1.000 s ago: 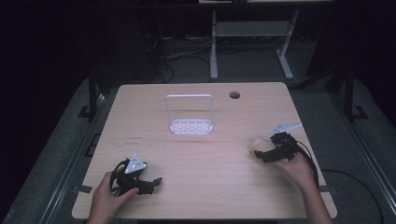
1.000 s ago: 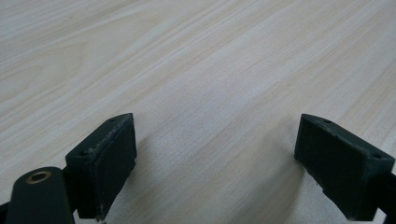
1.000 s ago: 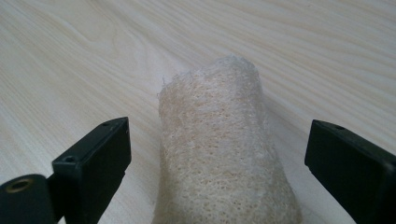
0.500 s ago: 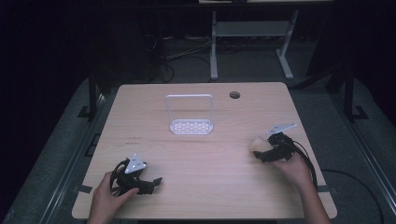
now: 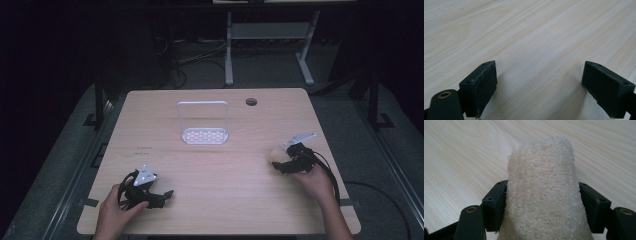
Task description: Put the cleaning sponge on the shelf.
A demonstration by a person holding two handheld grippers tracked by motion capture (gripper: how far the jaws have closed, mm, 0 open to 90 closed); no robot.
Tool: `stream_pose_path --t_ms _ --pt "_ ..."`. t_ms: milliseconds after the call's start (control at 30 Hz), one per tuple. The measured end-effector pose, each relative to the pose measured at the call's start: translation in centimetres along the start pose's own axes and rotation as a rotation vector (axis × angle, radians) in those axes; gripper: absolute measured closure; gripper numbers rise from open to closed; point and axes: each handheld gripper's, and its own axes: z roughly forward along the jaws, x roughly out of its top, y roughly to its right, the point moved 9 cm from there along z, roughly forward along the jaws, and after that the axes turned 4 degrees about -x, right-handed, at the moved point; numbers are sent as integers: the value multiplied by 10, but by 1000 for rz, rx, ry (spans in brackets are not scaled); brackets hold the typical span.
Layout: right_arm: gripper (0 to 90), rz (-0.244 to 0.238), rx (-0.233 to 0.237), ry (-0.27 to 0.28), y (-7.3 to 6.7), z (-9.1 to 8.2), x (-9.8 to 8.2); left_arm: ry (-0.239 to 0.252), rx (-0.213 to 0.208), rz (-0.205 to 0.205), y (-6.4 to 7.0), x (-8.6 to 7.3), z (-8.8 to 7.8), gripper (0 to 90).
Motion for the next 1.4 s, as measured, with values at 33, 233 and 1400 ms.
stream_pose_path --t_ms 33,233,1400 --pt "313 0 0 0 0 0 0 -1 0 0 0 0 0 121" --pt "314 4 -2 3 1 -3 1 -1 0 1 0 0 0 121" --pt "315 -34 21 41 -8 -25 27 2 -1 -4 0 0 0 121"
